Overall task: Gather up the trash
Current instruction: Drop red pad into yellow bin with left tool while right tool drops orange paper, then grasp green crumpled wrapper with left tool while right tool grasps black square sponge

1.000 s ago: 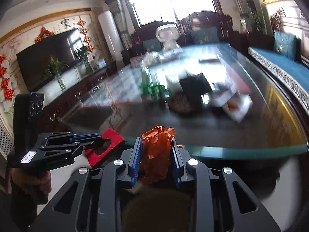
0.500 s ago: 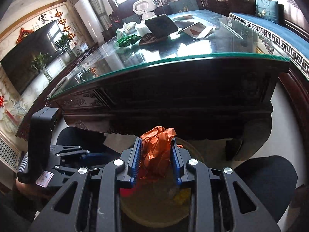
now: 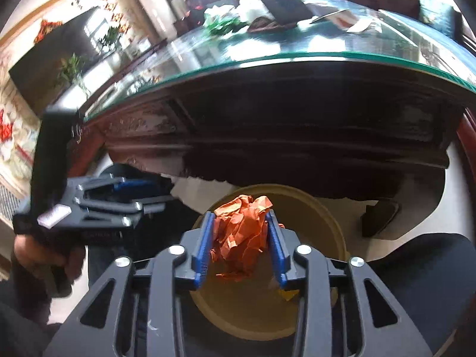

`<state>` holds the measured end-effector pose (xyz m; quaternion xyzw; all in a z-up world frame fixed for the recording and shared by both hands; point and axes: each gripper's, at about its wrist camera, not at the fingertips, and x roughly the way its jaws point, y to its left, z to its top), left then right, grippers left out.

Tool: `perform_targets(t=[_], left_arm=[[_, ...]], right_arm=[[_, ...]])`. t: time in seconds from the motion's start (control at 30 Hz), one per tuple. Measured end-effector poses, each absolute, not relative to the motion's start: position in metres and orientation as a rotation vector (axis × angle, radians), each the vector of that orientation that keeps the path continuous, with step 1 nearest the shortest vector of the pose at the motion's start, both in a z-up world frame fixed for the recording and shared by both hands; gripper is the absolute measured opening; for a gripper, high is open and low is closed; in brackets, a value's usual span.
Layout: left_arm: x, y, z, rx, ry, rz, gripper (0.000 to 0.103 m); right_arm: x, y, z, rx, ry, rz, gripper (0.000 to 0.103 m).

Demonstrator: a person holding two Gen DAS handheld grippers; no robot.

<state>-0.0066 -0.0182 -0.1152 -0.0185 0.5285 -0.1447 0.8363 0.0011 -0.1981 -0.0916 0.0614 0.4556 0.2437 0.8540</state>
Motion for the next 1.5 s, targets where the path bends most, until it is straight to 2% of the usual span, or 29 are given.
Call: perform_targets(t=[0.03,0.07,0.47,0.53,0.6,0.63,0.7,0.87,1.07,1.37,1.43,1.47,1.5], left_arm=[[-0.005,-0.015,-0.113,-0.045,1.113,-0.299,0.064],[-0.005,-0.012,-0.112,-0.048,1.109,-0.294,0.064],[0.009,-0.009,-0.083,-0.069,1.020,-0.284,0.064],[0.019,-0.012,-0.070,-0.063,0.978,-0.276,0.070],[0.028,-0.013,-0.059,-0.060,0.935,-0.243,0.081],[0.036,-0.012,-0.050,-0.067,0.905,-0.217,0.083],[0.053,-0.008,-0.037,-0.090,0.858,-0.188,0.088],[0.135,0.001,-0.008,-0.090,0.776,-0.092,0.088],[0.229,0.006,-0.012,-0.042,0.805,0.004,0.087],[0.281,-0.014,-0.023,0.026,0.848,-0.055,0.087],[0.291,-0.012,-0.030,0.005,0.903,-0.079,0.082],[0.293,-0.011,-0.030,0.000,0.908,-0.085,0.076],[0.292,-0.010,-0.029,0.008,0.900,-0.084,0.062]], right_arm=[[0.000,-0.195,-0.091,0.120,0.957,0.514,0.053],[0.000,-0.194,-0.091,0.113,0.953,0.513,0.053],[0.007,-0.196,-0.082,0.110,0.903,0.496,0.054],[0.010,-0.199,-0.077,0.118,0.872,0.483,0.073],[0.012,-0.204,-0.070,0.118,0.825,0.447,0.081],[0.014,-0.206,-0.067,0.117,0.800,0.435,0.084],[0.020,-0.211,-0.056,0.113,0.741,0.416,0.085],[0.046,-0.219,-0.037,0.126,0.652,0.417,0.083],[0.078,-0.220,-0.032,0.172,0.655,0.450,0.083],[0.113,-0.214,-0.031,0.171,0.670,0.472,0.083],[0.116,-0.212,-0.029,0.170,0.667,0.477,0.082],[0.118,-0.212,-0.028,0.171,0.665,0.479,0.082],[0.119,-0.211,-0.027,0.171,0.663,0.486,0.080]])
